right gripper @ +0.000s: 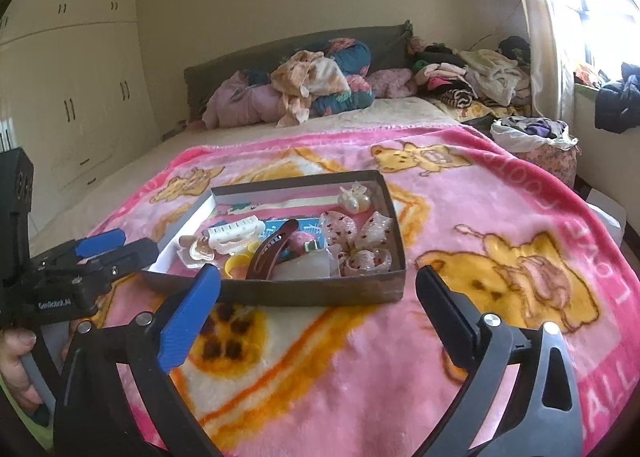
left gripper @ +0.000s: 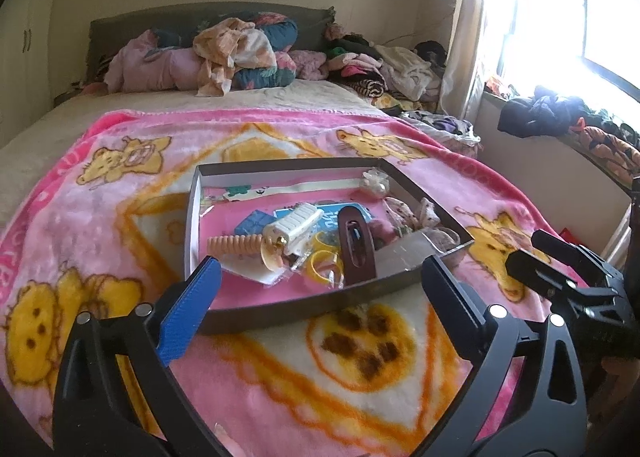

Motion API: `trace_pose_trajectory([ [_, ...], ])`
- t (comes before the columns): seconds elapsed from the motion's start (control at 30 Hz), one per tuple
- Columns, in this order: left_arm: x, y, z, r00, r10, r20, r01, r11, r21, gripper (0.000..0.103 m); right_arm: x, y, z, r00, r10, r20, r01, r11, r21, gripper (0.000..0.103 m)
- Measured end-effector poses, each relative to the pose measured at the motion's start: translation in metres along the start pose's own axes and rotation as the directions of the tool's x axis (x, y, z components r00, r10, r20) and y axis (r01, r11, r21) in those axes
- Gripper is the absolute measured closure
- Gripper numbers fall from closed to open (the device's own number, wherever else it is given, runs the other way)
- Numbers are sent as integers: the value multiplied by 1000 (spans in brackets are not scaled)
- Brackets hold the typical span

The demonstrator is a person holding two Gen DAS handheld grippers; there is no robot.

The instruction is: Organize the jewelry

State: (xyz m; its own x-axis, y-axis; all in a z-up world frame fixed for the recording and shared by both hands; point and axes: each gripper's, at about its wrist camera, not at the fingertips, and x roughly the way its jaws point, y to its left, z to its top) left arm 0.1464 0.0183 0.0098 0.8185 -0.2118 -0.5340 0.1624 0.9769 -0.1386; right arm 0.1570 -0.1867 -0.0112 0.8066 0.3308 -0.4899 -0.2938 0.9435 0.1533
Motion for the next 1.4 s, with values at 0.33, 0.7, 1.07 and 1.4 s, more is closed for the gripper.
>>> trace_pose_trajectory([
  [0.33, -25, -12, -14, 999, -17, 32, 16, 1000, 21, 12, -23, 3, -12, 999, -8, 42, 8, 1000, -1, 7],
  [0.7, -38, -14, -38, 999, 22, 38, -21, 1000, -7, 12, -40, 11, -29, 995, -12, 94, 13, 1000, -13, 7],
  [1.07, -40, -11, -58, 991, 115, 62, -114, 993, -23, 12, -51, 13, -44, 991, -16, 134, 17, 1000, -10, 7],
  [1.4, -37, -16, -64, 983, 147, 109, -147, 989, -13, 12, -51, 17, -54, 974, -46, 223, 54, 998, -29, 7],
])
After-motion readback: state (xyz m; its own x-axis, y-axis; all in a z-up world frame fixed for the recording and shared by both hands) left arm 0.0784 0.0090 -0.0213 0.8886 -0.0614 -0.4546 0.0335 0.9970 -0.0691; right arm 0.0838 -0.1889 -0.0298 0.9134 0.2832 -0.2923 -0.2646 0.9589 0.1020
